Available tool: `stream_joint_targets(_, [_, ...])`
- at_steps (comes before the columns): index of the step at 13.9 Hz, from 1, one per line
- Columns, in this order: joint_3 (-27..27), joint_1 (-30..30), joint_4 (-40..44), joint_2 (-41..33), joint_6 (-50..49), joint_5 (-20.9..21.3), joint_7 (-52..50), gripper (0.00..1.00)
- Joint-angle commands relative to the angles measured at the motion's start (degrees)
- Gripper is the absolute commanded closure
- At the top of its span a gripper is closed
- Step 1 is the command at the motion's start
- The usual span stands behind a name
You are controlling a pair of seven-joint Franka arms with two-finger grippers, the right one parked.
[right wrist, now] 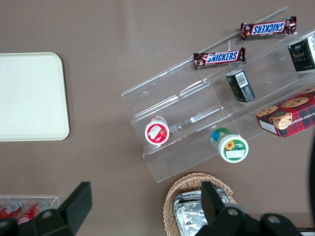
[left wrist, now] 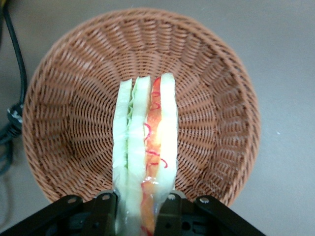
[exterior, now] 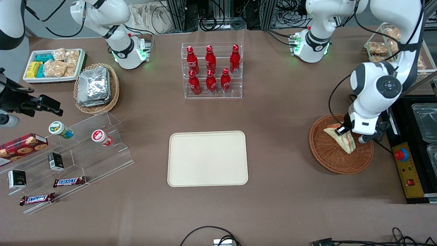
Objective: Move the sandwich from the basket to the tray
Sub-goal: 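Close the left gripper on the sandwich's crust edge, then lift the sandwich out of the basket with the left gripper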
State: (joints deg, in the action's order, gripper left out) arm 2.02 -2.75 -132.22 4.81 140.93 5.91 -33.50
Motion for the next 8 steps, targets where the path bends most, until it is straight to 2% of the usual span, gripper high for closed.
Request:
stream_joint_targets(1, [-2.9,-0.2,2.9,-1.2,-3.9,0.9,2.3,0.83])
stream_joint_targets(4, [-7.5,-0.2,8.0,0.4,-8.9,0.9,4.3,0.81])
stream_joint_targets(8, [-10.8,-0.2,11.2,1.3,-9.4,0.8,6.0,0.74])
